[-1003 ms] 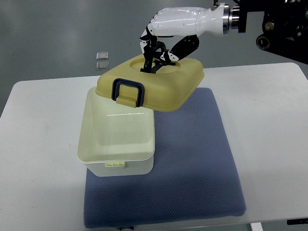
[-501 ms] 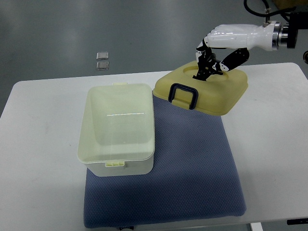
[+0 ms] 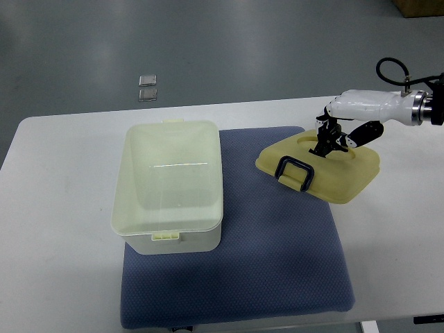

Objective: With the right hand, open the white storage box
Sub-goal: 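Lower the lid onto the blue mat beside the box and release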

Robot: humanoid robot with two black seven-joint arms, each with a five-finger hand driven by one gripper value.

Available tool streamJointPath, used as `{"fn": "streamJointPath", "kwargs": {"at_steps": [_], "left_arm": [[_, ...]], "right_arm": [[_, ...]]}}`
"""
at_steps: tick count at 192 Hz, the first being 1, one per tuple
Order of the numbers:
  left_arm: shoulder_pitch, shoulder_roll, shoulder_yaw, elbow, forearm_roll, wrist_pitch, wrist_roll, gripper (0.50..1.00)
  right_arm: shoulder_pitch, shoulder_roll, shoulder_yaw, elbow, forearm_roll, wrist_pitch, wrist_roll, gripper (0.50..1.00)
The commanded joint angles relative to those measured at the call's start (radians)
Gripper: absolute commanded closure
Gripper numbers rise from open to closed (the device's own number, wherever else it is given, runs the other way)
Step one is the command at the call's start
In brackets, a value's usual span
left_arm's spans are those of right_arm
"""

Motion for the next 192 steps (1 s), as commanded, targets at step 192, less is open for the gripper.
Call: {"fn": "streamJointPath", "kwargs": {"at_steps": [192], "left_arm": [[0.0,0.0,-0.003,0.006,-0.001,0.0,0.0,0.5]], "right_arm": [[-0.127,0.211,0.006,0.009,0.0,-0.195,0.0,1.0]]}}
